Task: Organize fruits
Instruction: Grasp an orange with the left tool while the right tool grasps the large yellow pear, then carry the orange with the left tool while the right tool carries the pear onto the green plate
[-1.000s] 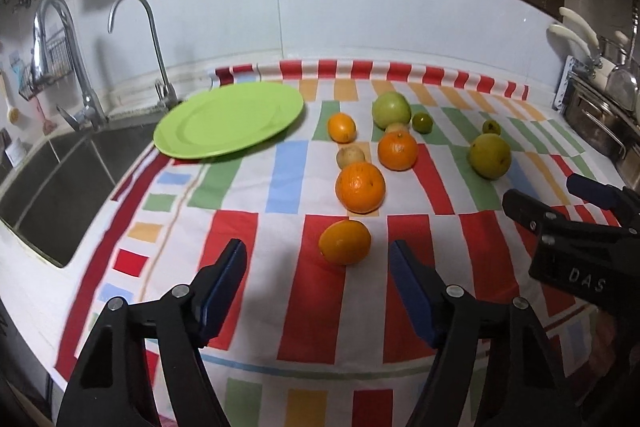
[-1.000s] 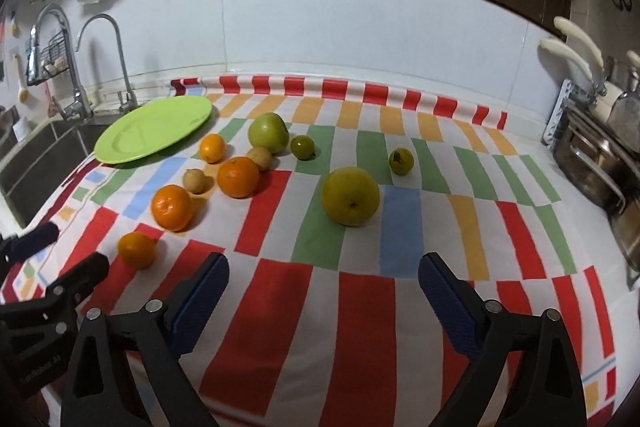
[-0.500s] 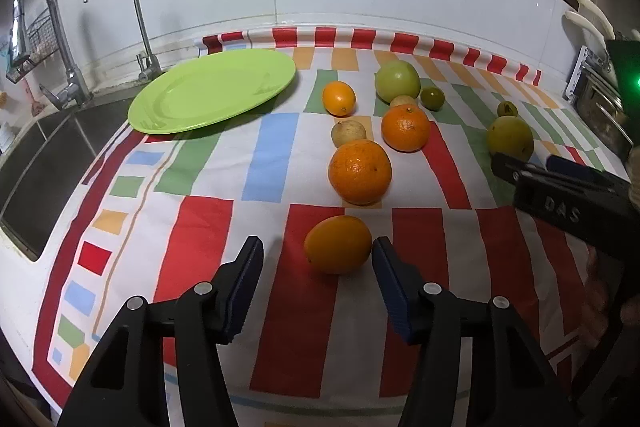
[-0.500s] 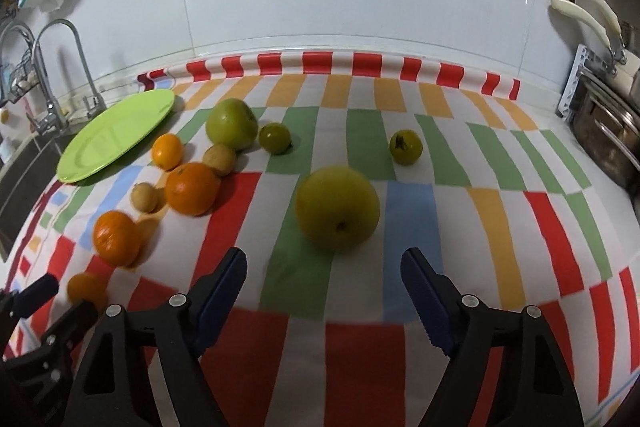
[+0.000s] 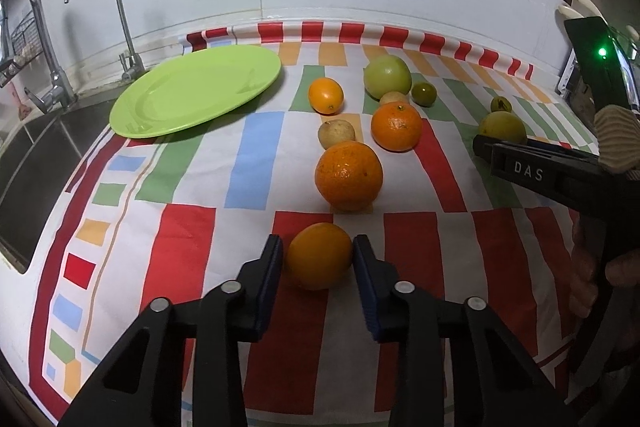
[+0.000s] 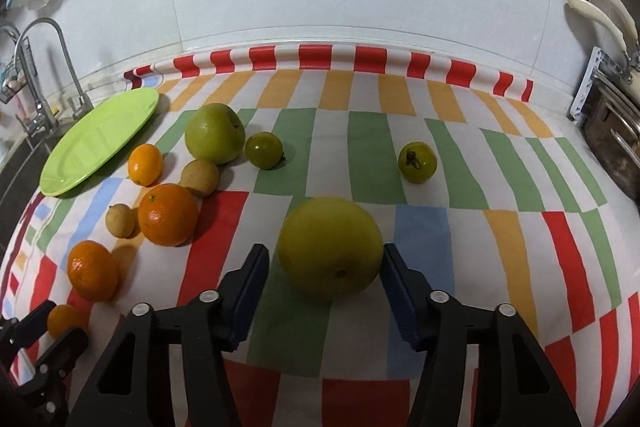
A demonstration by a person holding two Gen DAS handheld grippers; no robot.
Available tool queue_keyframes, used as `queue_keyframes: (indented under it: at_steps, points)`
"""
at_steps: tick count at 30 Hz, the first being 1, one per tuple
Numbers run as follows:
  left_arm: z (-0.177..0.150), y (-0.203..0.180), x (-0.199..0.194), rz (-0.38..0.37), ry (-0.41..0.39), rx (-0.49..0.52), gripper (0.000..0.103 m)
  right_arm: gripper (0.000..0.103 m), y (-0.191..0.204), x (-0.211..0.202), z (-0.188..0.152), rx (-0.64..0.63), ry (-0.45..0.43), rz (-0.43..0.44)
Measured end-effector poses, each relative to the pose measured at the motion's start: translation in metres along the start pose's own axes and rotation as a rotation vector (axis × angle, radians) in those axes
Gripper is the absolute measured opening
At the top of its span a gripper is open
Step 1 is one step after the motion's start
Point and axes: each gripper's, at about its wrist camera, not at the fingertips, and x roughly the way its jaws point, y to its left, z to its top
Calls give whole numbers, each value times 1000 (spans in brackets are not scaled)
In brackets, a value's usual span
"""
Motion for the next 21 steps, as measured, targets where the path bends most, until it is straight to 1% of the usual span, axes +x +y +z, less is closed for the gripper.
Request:
queue_keyframes:
  at_steps: [1,8,15,21]
  points:
    - [0,0,0,1,-2,2,34,52,0,1,1,0,3,-3]
    - [3,1,-4,-4,-17,15,34,51,-2,-1,0,2,1,10]
    - [8,5,-17,-18,-50,37,34,51,9,-22,-15,-12,-4,56]
    - [18,15,-34,-30,-96,60,34,51,24,-44,-19,-24,-18,71]
